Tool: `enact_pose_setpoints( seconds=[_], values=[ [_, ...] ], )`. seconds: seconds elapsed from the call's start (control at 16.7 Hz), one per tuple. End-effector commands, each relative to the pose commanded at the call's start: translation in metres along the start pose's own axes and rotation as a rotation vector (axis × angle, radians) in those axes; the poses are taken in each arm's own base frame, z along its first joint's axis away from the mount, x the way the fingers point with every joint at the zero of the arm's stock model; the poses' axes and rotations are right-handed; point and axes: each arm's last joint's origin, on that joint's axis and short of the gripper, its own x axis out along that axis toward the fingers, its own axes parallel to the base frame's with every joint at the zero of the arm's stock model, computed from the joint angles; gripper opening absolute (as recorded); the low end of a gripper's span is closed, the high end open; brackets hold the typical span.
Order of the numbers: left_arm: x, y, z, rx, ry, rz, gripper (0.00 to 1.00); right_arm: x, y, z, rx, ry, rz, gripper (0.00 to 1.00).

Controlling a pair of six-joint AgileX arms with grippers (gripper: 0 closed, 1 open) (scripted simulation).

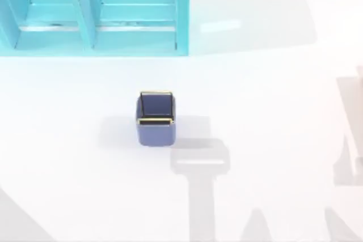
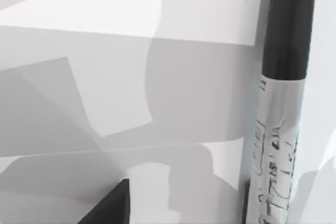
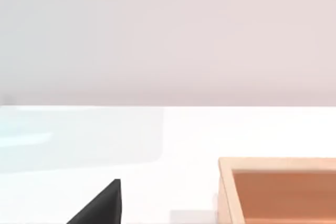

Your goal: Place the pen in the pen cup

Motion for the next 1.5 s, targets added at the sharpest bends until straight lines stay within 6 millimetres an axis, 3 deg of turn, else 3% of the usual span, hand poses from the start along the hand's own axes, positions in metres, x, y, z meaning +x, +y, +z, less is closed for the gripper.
enact_pose_setpoints(
  seconds=[0.06, 0.84, 1.32, 1.38, 1.5],
  values=[
    [0.0, 0.0, 0.0, 0.0, 0.0, 0.0, 1.0, 0.0, 0.0, 0.0, 0.0, 0.0, 0.0, 1.0],
    [0.0, 0.0, 0.0, 0.0, 0.0, 0.0, 0.02, 0.0, 0.0, 0.0, 0.0, 0.0, 0.0, 1.0],
    [0.0, 0.0, 0.0, 0.0, 0.0, 0.0, 0.0, 0.0, 0.0, 0.0, 0.0, 0.0, 0.0, 1.0],
    [-0.03, -0.004, 0.004, 0.012, -0.04, -0.005, 0.0, 0.0, 0.0, 0.0, 0.0, 0.0, 0.0, 1.0],
    [-0.038, -0.003, 0.005, 0.017, -0.046, -0.007, 0.0, 0.0, 0.0, 0.0, 0.0, 0.0, 0.0, 1.0]
  ],
)
